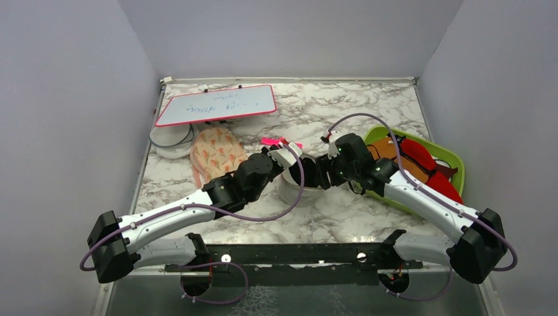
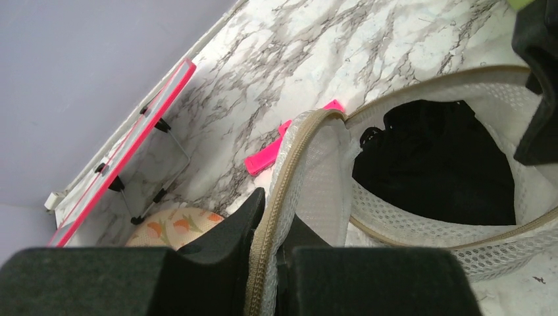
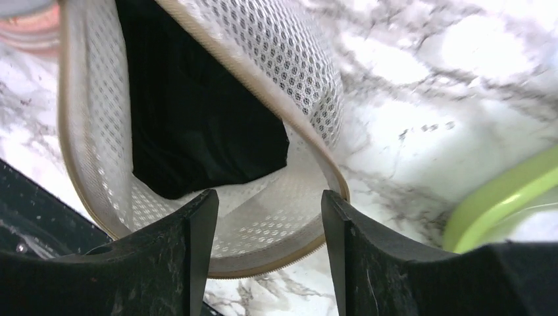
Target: Unzip the laundry bag and remove the bra
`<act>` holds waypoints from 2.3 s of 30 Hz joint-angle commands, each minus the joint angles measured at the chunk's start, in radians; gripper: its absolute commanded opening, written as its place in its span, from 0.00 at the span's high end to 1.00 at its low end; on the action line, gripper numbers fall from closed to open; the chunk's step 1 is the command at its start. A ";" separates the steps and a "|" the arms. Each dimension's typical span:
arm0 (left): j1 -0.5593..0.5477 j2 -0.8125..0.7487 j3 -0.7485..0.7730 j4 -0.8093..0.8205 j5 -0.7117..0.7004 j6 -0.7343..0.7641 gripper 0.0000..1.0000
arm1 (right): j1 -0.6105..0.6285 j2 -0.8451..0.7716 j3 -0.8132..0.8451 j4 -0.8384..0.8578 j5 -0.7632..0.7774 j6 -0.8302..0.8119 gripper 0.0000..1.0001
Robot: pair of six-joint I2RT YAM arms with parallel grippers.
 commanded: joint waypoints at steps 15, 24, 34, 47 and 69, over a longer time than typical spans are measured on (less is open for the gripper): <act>-0.001 0.018 0.049 -0.024 -0.019 -0.033 1.00 | 0.016 0.104 0.131 0.219 -0.210 0.035 0.40; 0.051 0.101 0.223 -0.423 0.085 -0.516 1.00 | 0.016 0.096 0.143 0.178 -0.206 -0.014 0.39; 0.204 -0.152 0.057 -0.476 0.338 -1.062 1.00 | 0.016 0.049 0.146 0.112 -0.261 -0.065 0.37; 0.338 -0.138 0.049 -0.584 0.211 -0.929 0.80 | 0.097 0.171 0.150 0.194 -0.229 -0.010 0.42; 0.355 -0.299 0.092 -0.707 0.184 -0.940 0.01 | 0.275 0.477 0.311 0.127 0.550 0.348 0.42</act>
